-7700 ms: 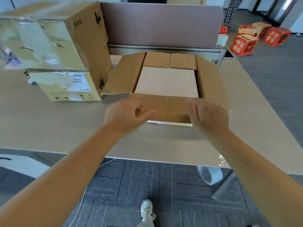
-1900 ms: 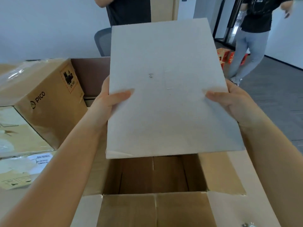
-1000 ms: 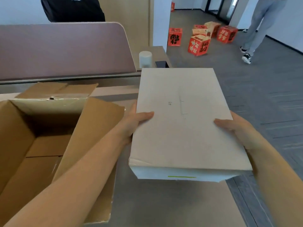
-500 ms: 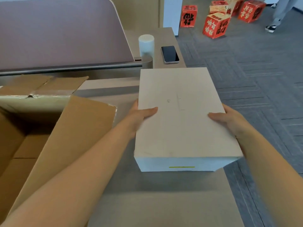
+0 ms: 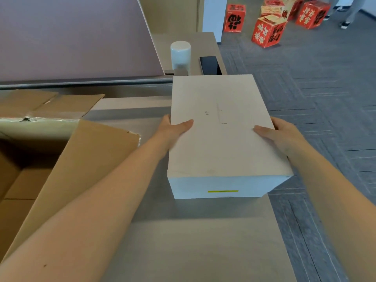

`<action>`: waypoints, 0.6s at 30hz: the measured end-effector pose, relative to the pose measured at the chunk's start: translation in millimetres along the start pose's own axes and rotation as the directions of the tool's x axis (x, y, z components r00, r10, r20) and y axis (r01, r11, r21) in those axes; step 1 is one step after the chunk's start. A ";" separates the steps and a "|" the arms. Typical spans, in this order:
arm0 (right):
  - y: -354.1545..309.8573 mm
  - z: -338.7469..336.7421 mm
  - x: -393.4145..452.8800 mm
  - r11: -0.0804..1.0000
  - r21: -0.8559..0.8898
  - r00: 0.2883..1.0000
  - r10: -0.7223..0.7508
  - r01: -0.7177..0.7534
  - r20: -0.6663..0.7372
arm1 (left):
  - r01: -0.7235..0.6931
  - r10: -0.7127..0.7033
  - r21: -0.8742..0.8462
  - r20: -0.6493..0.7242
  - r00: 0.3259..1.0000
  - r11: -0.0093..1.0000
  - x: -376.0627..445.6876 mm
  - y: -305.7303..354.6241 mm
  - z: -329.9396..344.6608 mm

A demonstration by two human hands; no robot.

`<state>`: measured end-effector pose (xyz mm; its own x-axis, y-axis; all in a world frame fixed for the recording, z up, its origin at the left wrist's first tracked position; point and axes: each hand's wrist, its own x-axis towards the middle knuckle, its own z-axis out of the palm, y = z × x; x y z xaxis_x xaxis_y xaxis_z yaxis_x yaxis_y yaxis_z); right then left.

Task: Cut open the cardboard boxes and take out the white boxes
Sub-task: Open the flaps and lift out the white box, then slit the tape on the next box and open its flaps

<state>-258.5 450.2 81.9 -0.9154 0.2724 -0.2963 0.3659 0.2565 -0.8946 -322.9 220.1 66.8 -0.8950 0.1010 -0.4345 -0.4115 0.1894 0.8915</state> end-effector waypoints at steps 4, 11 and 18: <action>-9.4 9.3 -9.9 0.805 -0.586 0.982 -0.174 0.095 -0.079 | -0.214 0.198 0.461 0.084 0.977 0.861 -22.0 11.3 -14.0; -56.4 66.9 -68.3 0.400 -0.881 0.943 -0.307 0.252 0.131 | -0.431 0.373 0.894 0.361 0.855 0.121 -102.1 37.4 -76.4; -91.0 167.9 -154.1 0.336 -0.876 0.912 -0.339 0.346 0.230 | -0.374 0.375 0.926 0.366 0.852 -0.054 -175.5 -7.6 -201.7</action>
<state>-178.8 229.1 152.8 -0.9977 -0.0516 -0.0437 -0.0465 0.9929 -0.1099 -197.4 4.0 162.0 -0.8536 0.5143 -0.0828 0.5163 0.8564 -0.0038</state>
